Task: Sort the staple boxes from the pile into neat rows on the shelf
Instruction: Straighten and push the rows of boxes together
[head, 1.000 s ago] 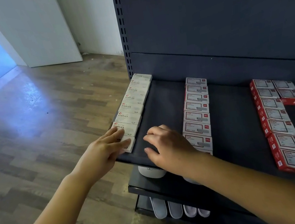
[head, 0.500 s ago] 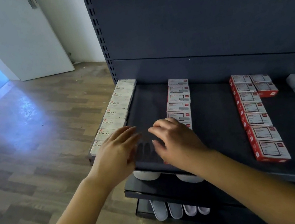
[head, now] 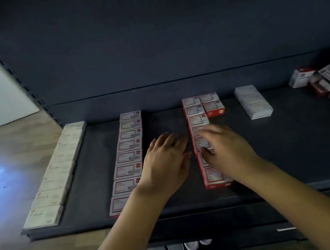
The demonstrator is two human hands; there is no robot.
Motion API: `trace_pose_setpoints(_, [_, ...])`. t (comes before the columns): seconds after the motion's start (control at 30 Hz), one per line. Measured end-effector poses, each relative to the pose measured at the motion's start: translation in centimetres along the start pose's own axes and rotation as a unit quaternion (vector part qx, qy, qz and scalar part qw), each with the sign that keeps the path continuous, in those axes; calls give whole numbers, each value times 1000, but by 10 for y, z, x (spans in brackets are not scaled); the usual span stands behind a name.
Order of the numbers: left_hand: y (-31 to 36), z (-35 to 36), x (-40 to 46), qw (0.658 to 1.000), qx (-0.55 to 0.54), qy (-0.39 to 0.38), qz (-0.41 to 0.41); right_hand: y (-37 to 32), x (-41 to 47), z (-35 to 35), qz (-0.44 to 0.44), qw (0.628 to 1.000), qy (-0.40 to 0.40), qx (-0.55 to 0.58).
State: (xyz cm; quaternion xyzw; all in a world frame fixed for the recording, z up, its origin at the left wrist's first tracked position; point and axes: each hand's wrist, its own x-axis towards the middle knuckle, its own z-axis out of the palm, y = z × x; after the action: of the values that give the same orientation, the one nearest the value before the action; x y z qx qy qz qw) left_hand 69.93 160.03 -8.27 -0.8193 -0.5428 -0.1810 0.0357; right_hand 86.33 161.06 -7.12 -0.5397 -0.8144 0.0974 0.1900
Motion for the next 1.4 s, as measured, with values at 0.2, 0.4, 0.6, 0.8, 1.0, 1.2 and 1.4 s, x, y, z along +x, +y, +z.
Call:
trace_pose_setpoints(0.2, [89, 22, 52, 999, -24, -5, 28, 86, -33, -39, 59, 998, 13, 3])
trace_pose_setpoints(0.4, [172, 54, 88, 997, -55, -36, 52, 170, -71, -72, 114, 993, 29, -1])
trace_pose_setpoints(0.6, [245, 91, 124, 991, -91, -57, 80, 258, -103, -97, 167, 980, 106, -21])
trace_pose_setpoints(0.8, [296, 125, 160, 981, -42, -158, 109, 325, -108, -122, 122, 981, 64, -133])
trace_pose_setpoints(1.0, [317, 142, 173, 975, -2, -186, 126, 337, -94, -142, 10, 971, -63, -232])
trace_pose_setpoints(1.2, [315, 145, 179, 977, 4, -176, 120, 340, -87, -139, 3, 945, -163, -283])
trace_pose_setpoints(1.4, [315, 146, 174, 977, -6, -186, 106, 346, -82, -144, -37, 926, -199, -319])
